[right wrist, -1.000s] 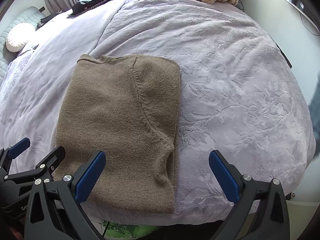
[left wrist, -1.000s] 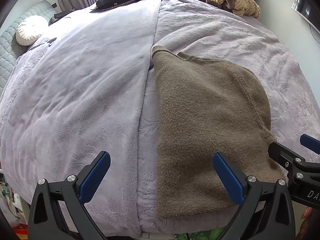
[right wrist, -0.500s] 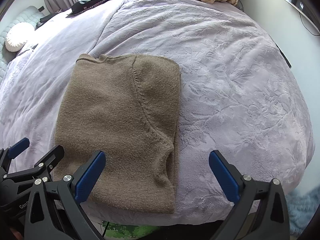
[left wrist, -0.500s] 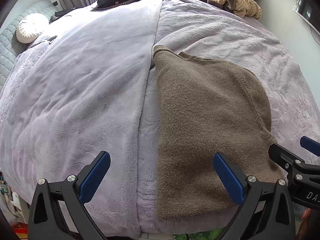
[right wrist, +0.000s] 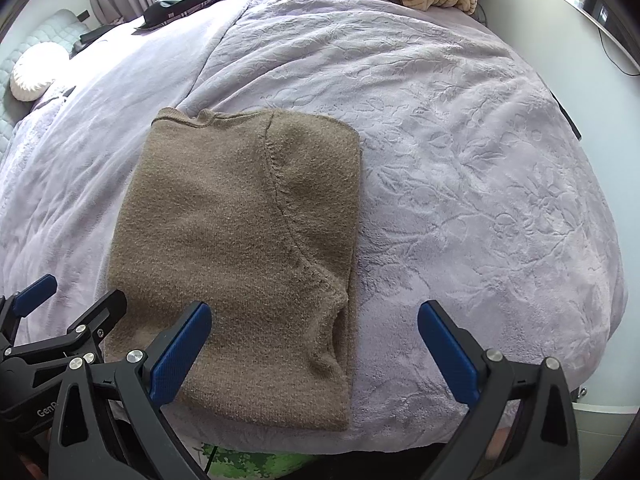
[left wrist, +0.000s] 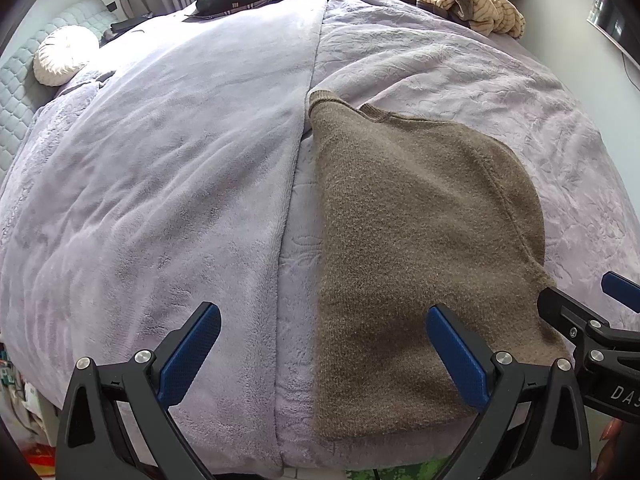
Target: Fold small clothes
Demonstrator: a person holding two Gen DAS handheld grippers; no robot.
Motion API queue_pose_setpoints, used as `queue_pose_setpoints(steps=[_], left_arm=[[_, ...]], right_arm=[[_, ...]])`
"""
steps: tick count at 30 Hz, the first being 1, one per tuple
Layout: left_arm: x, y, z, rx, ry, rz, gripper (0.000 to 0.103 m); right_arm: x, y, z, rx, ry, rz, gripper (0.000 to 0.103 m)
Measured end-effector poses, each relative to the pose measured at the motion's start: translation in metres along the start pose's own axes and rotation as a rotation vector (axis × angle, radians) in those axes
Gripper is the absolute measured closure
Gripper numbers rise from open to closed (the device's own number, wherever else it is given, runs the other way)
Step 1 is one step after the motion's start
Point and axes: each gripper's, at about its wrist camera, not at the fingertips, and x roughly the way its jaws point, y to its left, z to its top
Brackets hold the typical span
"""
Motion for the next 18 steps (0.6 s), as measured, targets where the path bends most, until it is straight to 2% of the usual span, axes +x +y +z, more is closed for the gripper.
queue_pose_setpoints(steps=[18], left_arm=[[0.004,0.003,-0.001,-0.007,0.008,0.01,0.0]], right_arm=[[0.0012,0.0036,0.0008,-0.009,0.003,-0.004,0.0]])
